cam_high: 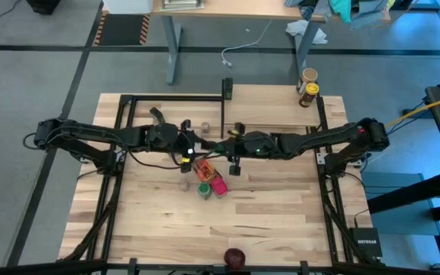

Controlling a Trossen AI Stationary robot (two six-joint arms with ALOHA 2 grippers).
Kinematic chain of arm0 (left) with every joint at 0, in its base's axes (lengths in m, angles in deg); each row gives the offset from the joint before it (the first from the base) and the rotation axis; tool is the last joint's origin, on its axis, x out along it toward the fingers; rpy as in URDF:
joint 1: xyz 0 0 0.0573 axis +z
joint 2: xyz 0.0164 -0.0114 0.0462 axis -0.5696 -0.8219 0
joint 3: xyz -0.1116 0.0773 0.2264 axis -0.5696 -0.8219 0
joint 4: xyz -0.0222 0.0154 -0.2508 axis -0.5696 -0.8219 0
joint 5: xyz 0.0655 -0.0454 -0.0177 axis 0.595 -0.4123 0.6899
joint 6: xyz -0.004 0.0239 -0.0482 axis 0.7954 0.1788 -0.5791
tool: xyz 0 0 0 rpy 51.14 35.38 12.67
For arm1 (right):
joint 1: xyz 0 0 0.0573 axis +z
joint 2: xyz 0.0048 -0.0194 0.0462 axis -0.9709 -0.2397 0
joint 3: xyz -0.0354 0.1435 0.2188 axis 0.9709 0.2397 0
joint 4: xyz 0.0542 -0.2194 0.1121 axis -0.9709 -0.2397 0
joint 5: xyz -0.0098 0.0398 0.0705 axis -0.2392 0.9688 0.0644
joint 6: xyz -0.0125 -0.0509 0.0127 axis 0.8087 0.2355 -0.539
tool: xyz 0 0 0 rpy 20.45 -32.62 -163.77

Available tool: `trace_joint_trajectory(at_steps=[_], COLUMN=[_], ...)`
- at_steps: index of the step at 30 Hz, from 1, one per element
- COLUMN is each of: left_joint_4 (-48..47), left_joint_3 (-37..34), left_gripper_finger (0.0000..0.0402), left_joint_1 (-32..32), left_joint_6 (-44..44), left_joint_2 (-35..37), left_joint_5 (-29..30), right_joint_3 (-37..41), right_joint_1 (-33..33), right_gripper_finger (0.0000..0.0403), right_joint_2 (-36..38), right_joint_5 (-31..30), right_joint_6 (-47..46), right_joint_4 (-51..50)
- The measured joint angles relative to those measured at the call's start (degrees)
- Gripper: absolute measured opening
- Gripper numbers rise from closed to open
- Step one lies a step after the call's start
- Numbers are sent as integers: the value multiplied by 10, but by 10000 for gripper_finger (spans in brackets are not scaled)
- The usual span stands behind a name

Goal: Shelf spices
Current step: Put the bottom green seasoning can on the shelf

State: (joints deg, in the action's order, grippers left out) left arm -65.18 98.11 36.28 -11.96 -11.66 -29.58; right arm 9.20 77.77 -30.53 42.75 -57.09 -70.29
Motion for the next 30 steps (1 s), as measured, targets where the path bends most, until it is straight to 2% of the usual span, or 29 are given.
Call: trace_joint_trajectory(at_steps=[6,8,10,16,21,25,30], left_joint_4=[-20,-28,-34,-26,-23,-12,-4], left_joint_3=[-1,-1,-1,-15,-19,-19,-19], left_gripper_finger=[186,186,186,187,187,187,187], left_joint_1=[-1,-1,-1,-1,-1,-1,-1], left_joint_6=[-19,-25,-30,-33,-33,-31,-31], left_joint_2=[26,28,27,28,28,28,27], left_joint_5=[28,33,33,34,34,34,34], right_joint_3=[0,0,3,98,185,219,225], right_joint_1=[-3,-6,-19,-89,-113,-130,-155], right_gripper_finger=[120,120,120,120,120,120,120], right_joint_2=[77,89,93,85,84,61,17], right_joint_5=[-168,-215,-235,-234,-215,-224,-230], right_joint_6=[0,0,-1,-33,-63,-70,-79], right_joint_4=[-80,-90,-89,36,238,314,377])
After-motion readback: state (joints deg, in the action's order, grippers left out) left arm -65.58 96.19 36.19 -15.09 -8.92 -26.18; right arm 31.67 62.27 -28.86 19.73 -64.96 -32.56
